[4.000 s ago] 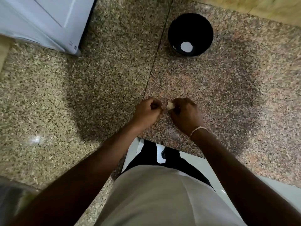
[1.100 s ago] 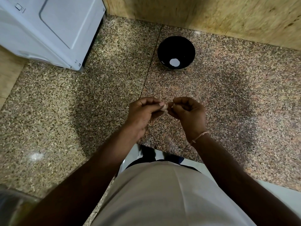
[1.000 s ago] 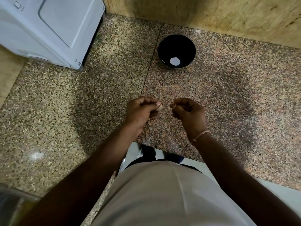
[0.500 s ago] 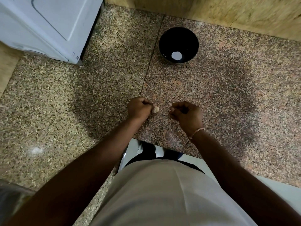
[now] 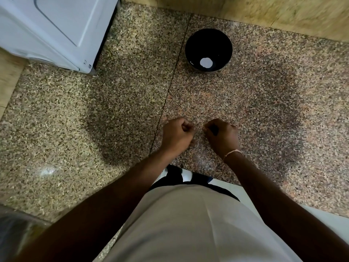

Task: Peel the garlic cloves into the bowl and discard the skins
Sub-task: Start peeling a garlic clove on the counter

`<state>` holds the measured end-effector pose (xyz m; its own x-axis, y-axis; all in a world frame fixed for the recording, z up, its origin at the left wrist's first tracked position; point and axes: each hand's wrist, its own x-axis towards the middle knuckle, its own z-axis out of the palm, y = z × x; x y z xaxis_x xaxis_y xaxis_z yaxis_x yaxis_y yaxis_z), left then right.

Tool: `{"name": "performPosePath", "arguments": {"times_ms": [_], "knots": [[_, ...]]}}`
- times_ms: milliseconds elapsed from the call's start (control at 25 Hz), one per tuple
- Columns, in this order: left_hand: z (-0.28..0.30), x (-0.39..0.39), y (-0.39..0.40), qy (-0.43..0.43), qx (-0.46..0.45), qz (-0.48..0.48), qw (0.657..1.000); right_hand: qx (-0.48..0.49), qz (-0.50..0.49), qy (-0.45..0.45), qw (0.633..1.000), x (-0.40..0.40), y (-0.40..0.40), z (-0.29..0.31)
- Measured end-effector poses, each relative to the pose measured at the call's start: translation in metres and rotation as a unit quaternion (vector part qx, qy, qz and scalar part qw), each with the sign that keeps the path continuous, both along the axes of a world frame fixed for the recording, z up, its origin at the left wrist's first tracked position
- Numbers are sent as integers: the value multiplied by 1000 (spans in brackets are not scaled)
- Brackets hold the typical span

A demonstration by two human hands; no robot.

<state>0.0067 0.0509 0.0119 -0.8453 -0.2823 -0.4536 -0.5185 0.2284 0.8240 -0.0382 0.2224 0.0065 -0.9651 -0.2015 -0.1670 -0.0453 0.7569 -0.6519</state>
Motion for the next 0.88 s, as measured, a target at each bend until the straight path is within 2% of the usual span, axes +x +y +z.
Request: {"name": "performPosePath", "arguments": {"times_ms": [120, 360, 880], "knots": [[-10, 2, 16, -48, 41, -23, 998, 30, 25, 32, 999, 1, 7, -5], [-23, -5, 28, -126, 36, -3, 991, 34, 36, 38, 998, 0, 11, -11], [-30, -20, 38, -186, 68, 78, 977, -7, 17, 22, 1000, -4, 15, -21]]}}
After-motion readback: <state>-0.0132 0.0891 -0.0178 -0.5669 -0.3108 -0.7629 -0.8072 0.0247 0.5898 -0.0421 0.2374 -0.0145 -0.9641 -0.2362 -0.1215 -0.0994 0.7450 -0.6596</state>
